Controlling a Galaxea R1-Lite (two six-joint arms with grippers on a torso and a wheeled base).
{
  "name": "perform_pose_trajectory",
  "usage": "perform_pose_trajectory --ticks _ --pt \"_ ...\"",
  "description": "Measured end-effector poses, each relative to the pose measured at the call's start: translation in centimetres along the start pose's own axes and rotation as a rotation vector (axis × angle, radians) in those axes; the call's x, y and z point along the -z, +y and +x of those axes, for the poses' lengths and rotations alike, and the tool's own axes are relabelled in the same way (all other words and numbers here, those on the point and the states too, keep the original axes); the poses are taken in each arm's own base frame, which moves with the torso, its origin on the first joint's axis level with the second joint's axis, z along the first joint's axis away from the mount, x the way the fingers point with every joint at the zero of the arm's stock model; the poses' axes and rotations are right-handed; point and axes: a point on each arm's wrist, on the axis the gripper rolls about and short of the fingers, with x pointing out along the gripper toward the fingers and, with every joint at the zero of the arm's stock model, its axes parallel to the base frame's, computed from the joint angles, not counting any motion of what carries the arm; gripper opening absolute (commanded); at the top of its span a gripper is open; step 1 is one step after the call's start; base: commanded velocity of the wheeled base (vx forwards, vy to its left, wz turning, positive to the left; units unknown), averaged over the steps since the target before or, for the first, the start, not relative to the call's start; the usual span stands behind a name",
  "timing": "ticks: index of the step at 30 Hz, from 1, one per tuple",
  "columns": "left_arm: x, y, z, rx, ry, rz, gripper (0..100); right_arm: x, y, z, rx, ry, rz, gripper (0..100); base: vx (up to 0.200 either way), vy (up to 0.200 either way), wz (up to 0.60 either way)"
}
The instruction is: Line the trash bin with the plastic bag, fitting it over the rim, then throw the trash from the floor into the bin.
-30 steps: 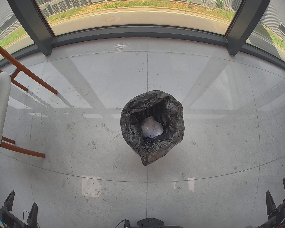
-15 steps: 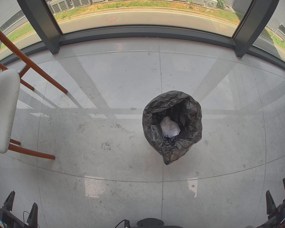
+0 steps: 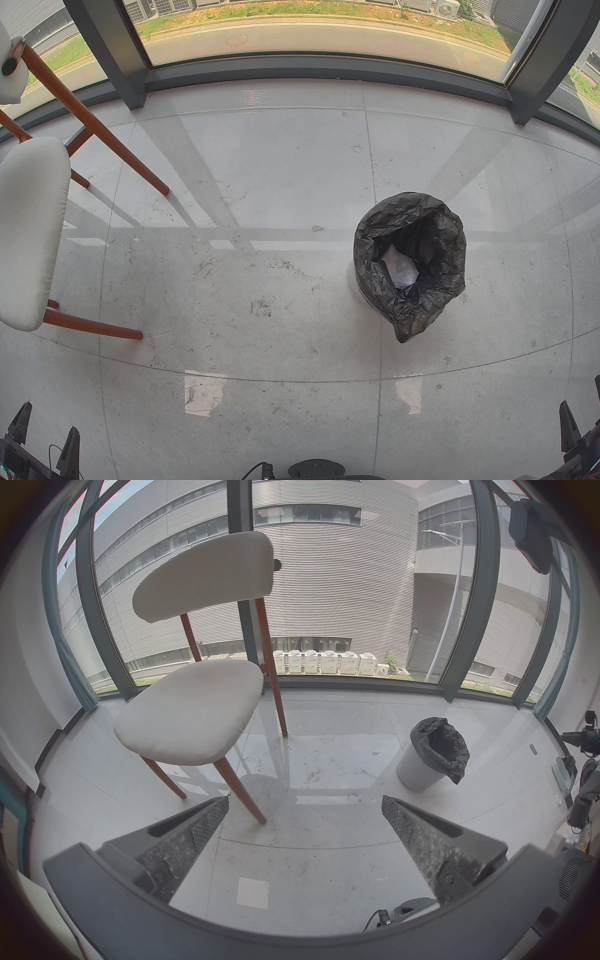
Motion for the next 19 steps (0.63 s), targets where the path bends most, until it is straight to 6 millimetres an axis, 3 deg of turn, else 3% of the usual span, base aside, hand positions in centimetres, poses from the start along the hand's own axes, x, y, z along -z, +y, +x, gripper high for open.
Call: perform_pose_trajectory --ticks 6,19 --pt "0.00 0.00 0.00 -0.001 0.000 0.000 100 -0.01 0.00 0.00 0.000 -0.001 0.000 100 0.000 0.200 0.00" --pt "-0.02 0.01 0.01 -0.005 0.000 0.001 100 0.01 0.00 0.01 0.001 0.001 0.001 100 0.000 0.000 0.00"
